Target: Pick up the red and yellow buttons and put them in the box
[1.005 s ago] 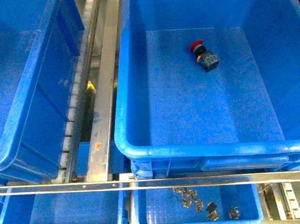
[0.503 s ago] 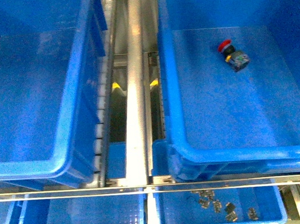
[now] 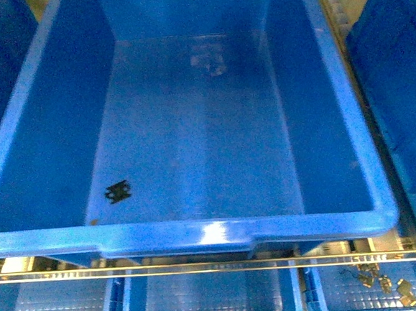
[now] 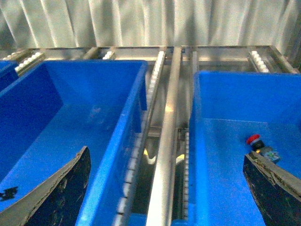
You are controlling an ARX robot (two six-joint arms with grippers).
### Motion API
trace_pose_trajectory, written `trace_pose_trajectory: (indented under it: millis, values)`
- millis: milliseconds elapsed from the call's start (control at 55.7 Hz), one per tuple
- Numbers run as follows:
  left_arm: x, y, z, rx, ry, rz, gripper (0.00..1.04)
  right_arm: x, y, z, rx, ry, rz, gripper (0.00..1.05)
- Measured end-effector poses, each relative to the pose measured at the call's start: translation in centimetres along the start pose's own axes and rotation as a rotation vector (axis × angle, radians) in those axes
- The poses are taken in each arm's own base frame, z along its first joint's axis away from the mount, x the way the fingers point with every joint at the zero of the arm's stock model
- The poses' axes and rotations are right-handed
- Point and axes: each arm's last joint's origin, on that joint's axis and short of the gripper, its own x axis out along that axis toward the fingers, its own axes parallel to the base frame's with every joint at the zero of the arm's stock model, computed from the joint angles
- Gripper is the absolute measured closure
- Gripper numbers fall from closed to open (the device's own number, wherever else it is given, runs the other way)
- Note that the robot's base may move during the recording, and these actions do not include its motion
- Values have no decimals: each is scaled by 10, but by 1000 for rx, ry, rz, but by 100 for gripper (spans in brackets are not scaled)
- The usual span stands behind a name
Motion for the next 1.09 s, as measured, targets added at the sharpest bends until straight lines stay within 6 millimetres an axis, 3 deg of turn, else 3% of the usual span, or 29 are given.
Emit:
trace_pose_trajectory:
  millis: [1095]
  values:
    - [0, 0, 0, 0, 0, 6, 8, 0, 0, 0, 0, 0, 9, 7]
